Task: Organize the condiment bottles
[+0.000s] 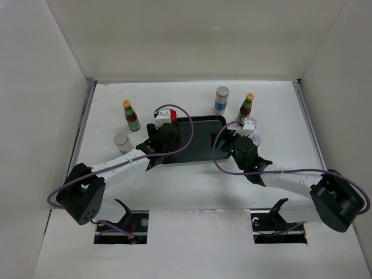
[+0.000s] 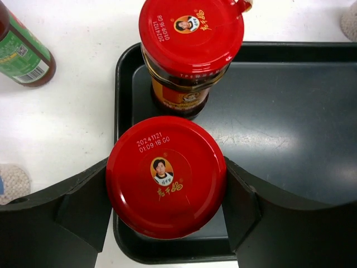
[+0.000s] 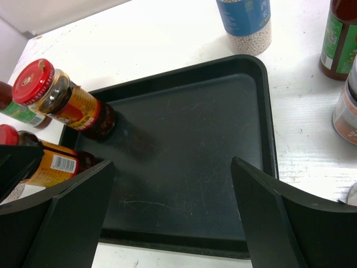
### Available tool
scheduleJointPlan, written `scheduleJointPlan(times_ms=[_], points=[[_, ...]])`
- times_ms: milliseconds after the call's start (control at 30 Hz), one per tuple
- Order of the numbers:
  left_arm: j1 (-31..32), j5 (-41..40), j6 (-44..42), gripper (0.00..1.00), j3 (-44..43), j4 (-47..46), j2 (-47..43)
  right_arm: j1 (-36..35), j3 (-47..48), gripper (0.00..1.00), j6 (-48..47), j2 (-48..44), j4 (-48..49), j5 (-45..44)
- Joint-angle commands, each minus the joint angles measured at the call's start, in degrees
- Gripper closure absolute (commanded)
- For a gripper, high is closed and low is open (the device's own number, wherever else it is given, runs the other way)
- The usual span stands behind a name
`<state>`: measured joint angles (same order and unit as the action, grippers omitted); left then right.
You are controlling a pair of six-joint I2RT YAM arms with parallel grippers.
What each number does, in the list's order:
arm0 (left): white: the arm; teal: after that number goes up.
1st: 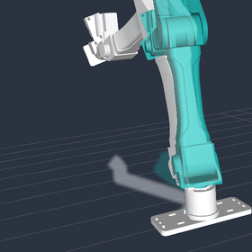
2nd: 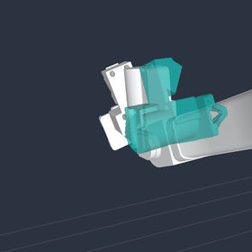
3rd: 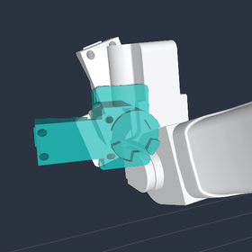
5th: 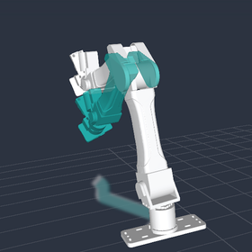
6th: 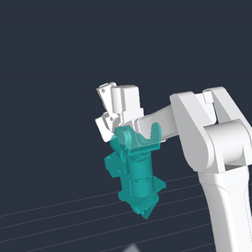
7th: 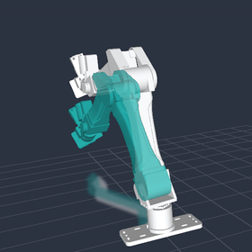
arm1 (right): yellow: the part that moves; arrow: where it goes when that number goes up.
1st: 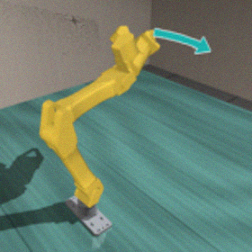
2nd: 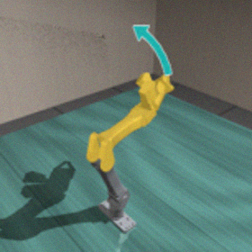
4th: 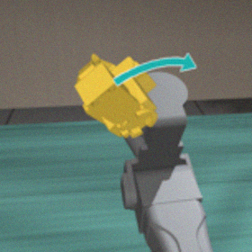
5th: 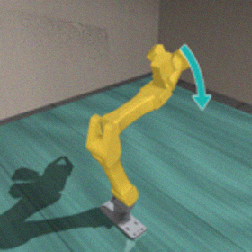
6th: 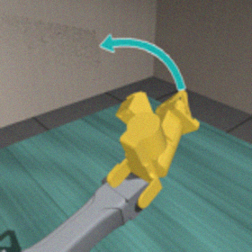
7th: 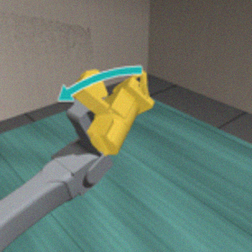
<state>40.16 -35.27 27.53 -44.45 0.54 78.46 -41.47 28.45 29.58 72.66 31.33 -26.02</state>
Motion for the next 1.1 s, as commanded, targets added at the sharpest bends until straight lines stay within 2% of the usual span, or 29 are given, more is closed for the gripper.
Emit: scheduleJointPlan(times_ms=[0,67,200,333,500,700,900,1067], points=[[0.31,-0.77,1.04,0.51,-0.29,-9.06,-1.02,0.82,0.82,0.08,0.91,-1.47,2.42,0.97],[0.49,-1.03,1.03,0.43,0.85,-10.20,-1.02,0.56,1.17,0.08,0.83,-1.30,2.24,1.15],[0.48,-1.11,0.42,0.20,1.64,-10.73,-3.21,0.65,1.17,0.08,1.18,-0.86,2.25,1.50],[-0.30,-2.00,-0.80,0.11,2.61,-13.80,-8.48,0.91,0.82,0.07,1.26,-1.38,2.77,1.76],[-3.11,-5.24,-3.53,0.12,0.69,-15.74,-11.31,0.65,0.91,0.07,1.09,-1.47,2.59,1.59],[-13.21,-5.60,-3.10,0.12,-5.81,-13.73,-6.92,0.65,1.17,0.07,0.83,-0.86,2.68,1.24],[-20.16,-6.31,-6.86,0.24,-13.29,-9.50,-0.33,0.65,1.09,0.07,0.74,-1.12,2.77,1.06],[-24.03,-5.43,-7.66,0.26,-15.58,-8.80,2.92,0.39,1.61,0.07,0.56,-0.68,2.33,1.24]])
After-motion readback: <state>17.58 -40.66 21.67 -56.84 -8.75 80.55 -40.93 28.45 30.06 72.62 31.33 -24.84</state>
